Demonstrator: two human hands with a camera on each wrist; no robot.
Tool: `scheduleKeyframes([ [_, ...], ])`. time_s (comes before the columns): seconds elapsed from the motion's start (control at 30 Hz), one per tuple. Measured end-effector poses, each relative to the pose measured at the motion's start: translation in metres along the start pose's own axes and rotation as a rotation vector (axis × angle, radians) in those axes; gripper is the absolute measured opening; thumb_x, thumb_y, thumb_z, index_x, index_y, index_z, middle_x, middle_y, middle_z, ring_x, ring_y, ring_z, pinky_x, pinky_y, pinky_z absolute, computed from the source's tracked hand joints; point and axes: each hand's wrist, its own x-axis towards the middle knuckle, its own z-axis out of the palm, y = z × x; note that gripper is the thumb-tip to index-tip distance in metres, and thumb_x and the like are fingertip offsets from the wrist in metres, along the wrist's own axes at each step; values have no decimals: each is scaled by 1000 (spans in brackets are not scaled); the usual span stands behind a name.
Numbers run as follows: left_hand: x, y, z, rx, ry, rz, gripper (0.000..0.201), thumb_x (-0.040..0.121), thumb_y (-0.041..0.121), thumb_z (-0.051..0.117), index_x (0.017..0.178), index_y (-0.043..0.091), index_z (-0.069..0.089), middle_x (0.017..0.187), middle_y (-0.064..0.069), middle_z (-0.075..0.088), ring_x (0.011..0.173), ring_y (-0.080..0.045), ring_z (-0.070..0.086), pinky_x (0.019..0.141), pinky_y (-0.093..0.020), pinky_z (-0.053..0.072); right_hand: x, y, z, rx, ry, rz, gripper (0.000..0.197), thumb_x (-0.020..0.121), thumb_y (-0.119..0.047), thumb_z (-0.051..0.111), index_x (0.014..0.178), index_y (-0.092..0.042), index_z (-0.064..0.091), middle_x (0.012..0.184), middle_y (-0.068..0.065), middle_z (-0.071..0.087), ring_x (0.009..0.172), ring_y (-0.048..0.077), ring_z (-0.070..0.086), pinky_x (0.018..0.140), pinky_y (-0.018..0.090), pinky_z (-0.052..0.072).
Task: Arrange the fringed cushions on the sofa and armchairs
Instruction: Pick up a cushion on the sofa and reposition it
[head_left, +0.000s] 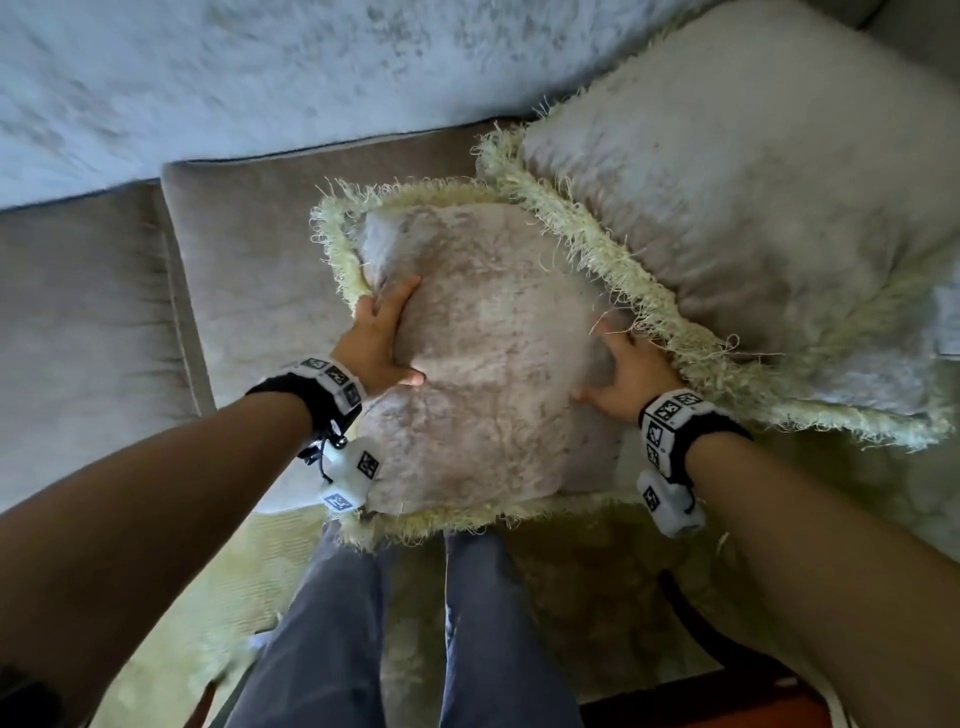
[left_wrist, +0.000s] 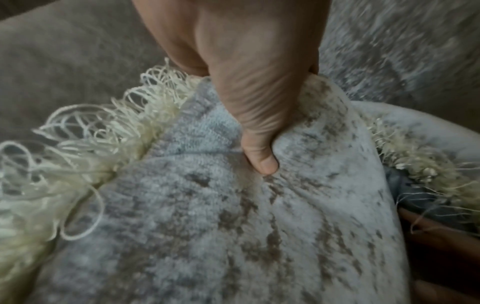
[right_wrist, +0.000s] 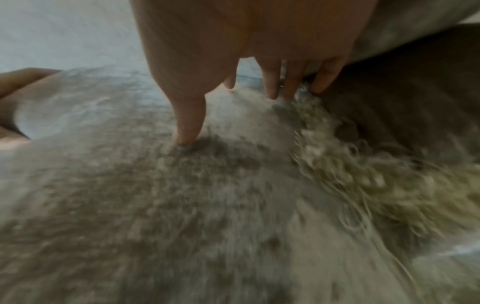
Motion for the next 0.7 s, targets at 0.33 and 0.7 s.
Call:
scheduleKeyframes([
  [0.33, -67, -123, -95, 97, 30, -202, 128, 57, 24, 93, 149, 48, 7, 131, -21, 29, 113, -51, 48, 101, -57, 42, 6, -92, 59, -64, -125, 18, 109, 67, -63, 75, 148, -49, 2, 161, 9, 10, 144, 42, 17, 114, 58, 25],
  [0.7, -53, -195, -76, 237, 41, -316, 151, 35, 51, 95, 137, 64, -16, 149, -15, 3, 133, -53, 27, 103, -62, 38, 31, -99, 102, 192, -1, -18, 132, 52, -42, 93, 147, -50, 2, 159, 7, -1, 145, 36, 14, 113, 54, 24],
])
